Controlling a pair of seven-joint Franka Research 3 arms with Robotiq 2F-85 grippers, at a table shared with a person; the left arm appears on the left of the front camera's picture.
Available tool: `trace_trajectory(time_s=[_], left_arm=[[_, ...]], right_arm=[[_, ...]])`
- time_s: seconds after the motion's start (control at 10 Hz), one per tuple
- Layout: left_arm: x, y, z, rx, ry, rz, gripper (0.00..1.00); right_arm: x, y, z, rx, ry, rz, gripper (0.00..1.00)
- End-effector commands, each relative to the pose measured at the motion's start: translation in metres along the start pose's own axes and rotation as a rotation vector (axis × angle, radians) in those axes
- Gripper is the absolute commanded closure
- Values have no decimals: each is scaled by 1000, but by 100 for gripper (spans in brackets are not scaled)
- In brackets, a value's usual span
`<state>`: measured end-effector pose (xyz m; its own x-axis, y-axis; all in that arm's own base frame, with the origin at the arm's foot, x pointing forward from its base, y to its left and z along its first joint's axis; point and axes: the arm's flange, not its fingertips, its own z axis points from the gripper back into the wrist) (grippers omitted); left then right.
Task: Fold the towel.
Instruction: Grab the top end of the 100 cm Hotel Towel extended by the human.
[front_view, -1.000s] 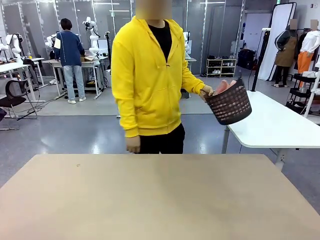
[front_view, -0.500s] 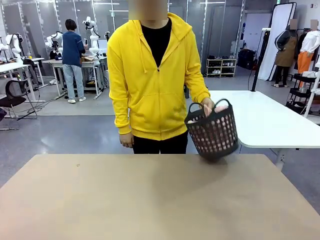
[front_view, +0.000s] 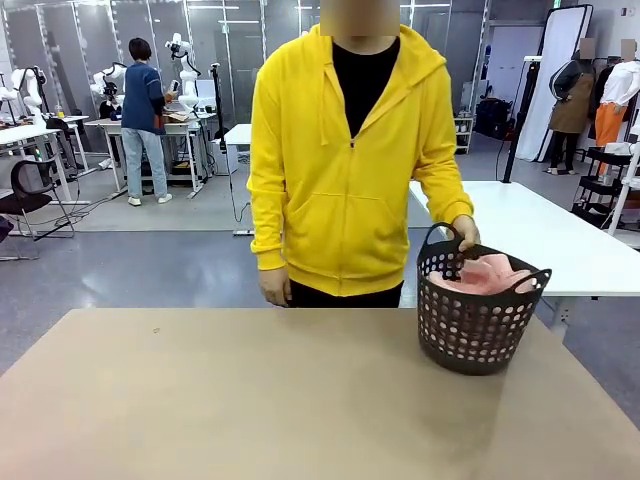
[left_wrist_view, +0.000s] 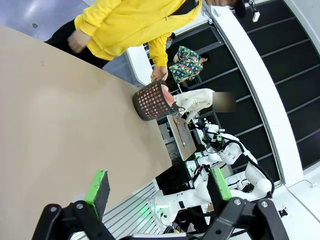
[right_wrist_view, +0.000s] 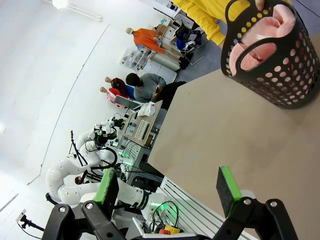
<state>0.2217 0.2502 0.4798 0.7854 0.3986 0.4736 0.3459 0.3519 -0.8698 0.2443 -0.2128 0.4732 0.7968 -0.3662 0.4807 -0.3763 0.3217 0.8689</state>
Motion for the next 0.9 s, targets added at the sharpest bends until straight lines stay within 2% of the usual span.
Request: trace_trajectory(time_s=[0.0, 0.8], left_arm=[[3, -1, 2, -10, -5, -3, 0], [3, -1, 2, -10, -5, -3, 0]], right_arm=[[0, 1, 0, 7, -1, 2, 0], [0, 1, 0, 7, -1, 2, 0]])
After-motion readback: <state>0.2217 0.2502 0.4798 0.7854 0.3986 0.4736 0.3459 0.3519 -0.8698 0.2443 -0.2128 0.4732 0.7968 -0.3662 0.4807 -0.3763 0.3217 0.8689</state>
